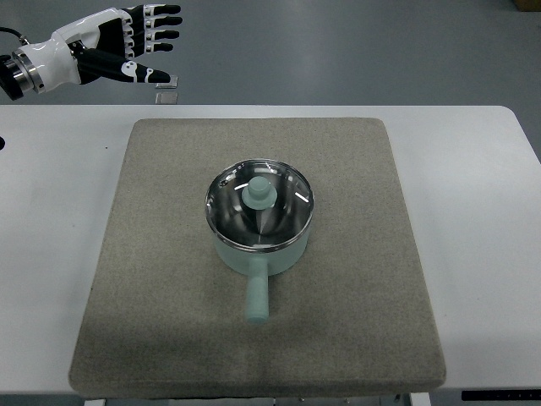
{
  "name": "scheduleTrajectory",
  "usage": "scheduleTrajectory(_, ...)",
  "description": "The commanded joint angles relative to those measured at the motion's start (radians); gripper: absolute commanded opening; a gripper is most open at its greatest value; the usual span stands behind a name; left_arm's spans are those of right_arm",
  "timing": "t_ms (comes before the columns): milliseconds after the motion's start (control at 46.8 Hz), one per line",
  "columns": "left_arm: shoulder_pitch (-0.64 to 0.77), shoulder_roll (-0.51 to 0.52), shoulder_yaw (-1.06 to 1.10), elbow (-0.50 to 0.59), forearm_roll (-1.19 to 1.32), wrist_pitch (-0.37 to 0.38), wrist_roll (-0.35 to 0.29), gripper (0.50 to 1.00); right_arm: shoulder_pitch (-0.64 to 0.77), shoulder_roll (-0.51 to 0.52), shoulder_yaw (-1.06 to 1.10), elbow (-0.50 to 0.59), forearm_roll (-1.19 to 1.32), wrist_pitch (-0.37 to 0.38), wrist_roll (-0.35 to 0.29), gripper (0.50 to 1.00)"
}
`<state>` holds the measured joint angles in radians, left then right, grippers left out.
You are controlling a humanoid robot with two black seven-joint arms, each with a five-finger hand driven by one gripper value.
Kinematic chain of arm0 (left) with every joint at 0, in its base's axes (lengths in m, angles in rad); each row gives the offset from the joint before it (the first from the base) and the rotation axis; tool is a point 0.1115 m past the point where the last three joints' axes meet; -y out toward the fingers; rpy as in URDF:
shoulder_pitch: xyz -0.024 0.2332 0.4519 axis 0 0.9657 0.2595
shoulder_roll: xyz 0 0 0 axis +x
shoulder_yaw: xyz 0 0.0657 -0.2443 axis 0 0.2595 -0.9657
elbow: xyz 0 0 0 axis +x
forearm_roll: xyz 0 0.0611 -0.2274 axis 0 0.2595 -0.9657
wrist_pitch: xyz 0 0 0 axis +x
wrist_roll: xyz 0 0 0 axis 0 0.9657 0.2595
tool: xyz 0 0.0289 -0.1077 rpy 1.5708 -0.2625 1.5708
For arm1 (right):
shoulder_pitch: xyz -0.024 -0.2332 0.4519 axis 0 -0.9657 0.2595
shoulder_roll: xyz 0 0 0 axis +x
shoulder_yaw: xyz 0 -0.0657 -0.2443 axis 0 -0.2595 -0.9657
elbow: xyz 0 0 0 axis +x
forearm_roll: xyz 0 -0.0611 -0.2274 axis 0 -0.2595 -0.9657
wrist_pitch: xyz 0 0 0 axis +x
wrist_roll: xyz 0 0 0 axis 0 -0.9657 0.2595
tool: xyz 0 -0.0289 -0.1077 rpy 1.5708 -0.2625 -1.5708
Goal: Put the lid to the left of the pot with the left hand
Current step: 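Swing the left hand over the pot toward the glass lid's knob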
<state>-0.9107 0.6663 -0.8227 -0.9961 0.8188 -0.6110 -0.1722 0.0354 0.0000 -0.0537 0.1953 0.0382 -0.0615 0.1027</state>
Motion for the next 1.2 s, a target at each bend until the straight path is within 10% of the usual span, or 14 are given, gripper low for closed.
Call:
scheduleTrajectory(0,-0.022,0.029,0.039,-0.048,0.062,0.0,0.0,0.973,0.0,0.0,0.0,0.0,0.0,0.0,0.0,0.924)
scheduleTrajectory(640,-0.398,0.145,0.438,-0.415,0.364,0.0,0.0,0.973,0.0,0.0,0.0,0.0,0.0,0.0,0.0,0.924)
scheduleTrajectory(1174,-0.496,0.003,0.49,-0.454,0.617,0.0,0.002,0.971,0.0,0.0,0.0,0.0,0.0,0.0,0.002,0.924)
